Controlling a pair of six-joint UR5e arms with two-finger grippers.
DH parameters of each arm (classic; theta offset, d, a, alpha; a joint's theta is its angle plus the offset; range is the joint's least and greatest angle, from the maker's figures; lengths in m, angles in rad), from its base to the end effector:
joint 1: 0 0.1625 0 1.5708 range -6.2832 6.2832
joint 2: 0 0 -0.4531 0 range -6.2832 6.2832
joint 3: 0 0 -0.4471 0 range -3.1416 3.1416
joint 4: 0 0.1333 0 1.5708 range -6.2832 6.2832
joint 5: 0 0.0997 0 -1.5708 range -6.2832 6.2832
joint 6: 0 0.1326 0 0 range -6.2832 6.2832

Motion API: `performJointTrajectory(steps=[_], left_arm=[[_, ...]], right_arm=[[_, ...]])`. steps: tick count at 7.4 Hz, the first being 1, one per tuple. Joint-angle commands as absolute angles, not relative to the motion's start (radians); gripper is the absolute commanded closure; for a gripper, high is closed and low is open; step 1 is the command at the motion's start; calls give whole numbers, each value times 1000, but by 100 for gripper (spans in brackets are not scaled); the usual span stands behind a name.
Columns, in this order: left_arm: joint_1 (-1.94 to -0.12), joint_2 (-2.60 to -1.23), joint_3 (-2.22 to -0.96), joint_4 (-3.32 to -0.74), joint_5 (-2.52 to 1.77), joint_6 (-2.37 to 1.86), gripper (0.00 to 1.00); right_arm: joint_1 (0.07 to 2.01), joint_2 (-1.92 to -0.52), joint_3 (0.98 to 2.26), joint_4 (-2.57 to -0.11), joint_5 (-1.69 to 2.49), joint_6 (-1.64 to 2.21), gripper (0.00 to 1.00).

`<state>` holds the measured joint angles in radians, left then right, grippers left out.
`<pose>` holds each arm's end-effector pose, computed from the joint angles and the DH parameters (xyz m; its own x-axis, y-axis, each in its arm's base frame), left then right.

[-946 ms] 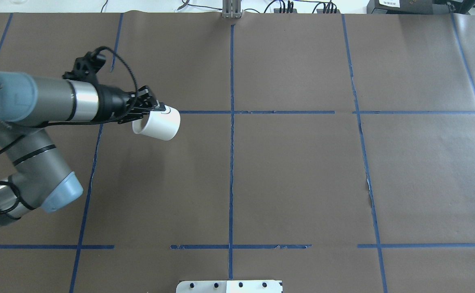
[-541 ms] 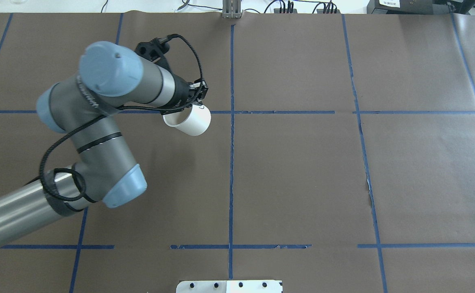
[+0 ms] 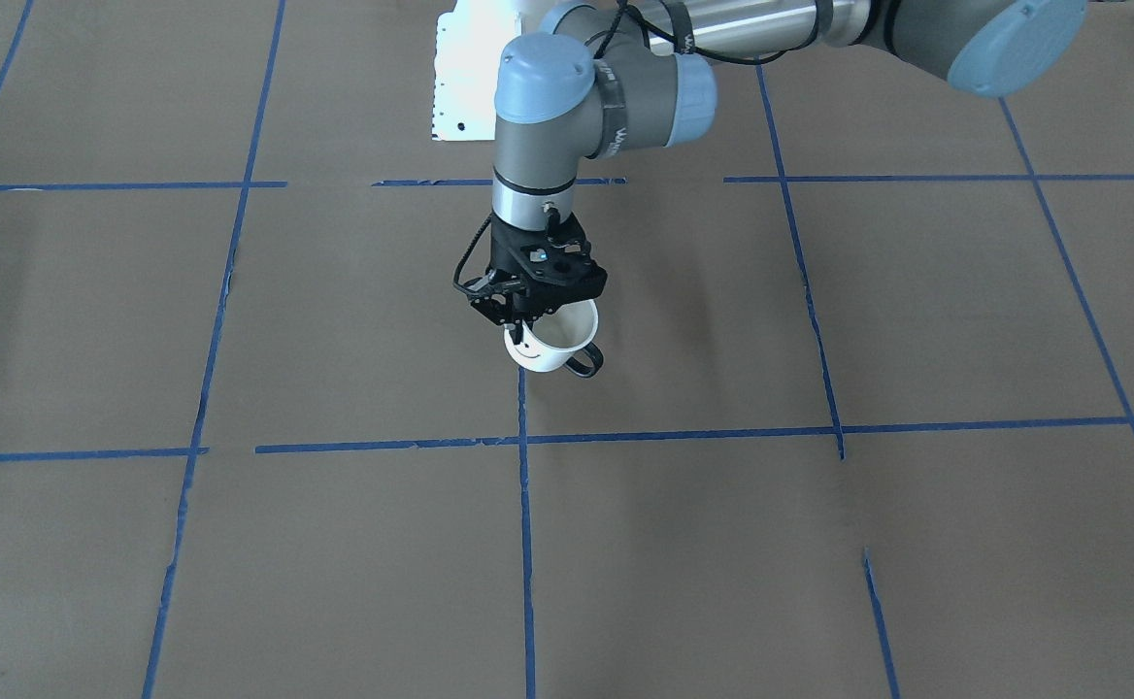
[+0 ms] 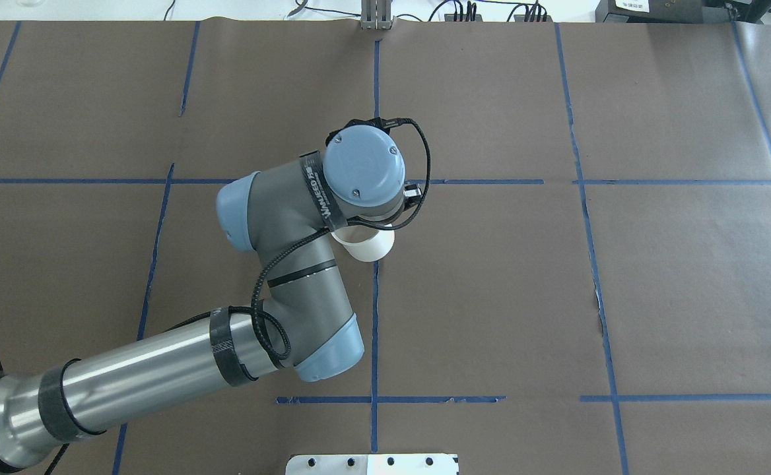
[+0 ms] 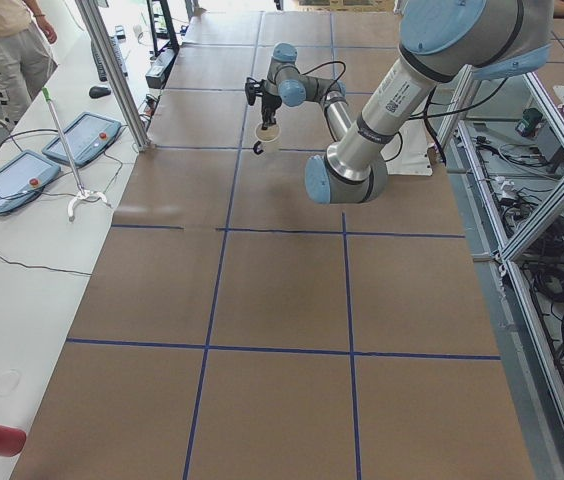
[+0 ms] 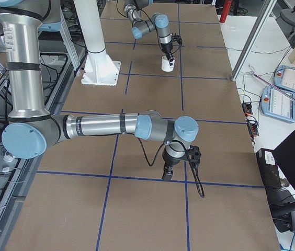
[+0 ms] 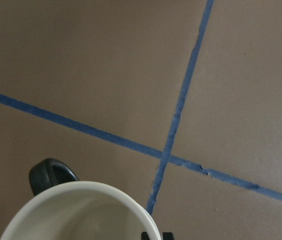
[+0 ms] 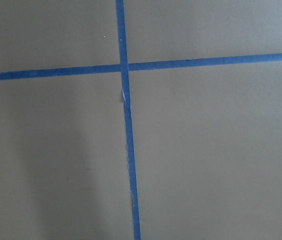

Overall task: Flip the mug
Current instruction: 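Rotate the mug upright and lower it onto the table with the left gripper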

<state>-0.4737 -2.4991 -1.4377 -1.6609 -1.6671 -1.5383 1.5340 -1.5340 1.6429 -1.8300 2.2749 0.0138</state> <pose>0.6935 -0.4910 0.1211 0.5757 -0.2587 -0.7757 0.3693 0.9286 -0.0357 0.0274 -0.5459 0.6816 0.7657 0.0825 0.6379 0.0258 0.9870 -0.1586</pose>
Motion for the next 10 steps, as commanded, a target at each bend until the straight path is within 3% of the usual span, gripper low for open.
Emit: performJointTrajectory(steps=[1,2,3,6,8,10], left_arm=[[-443,-2508,-1388,-1654,-1648,-1534,100],[-443,-2508,-1390,-1652,-1646,-1535,70],[-443,-2507,-1399,-1643,-1622,-1539,1],[-446,-2458,-1582,-1573,-1628,-1502,0],[-521,-2322,-1836,-1522,-1644,-1334,0],[-703,-2159,-1945,-1526,-1879,-1068,0]], right_arm=[[1534,-1534,1643,-1830,2275,14,0],[1534,-1534,1643,-1830,2275,14,0],[1534,-1534,1643,-1830,2275,14,0],[1534,-1534,1643,-1830,2275,14,0],[1534,-1534,1643,-1830,2275,14,0],[1534,-1535,1643,-1830,2275,14,0]])
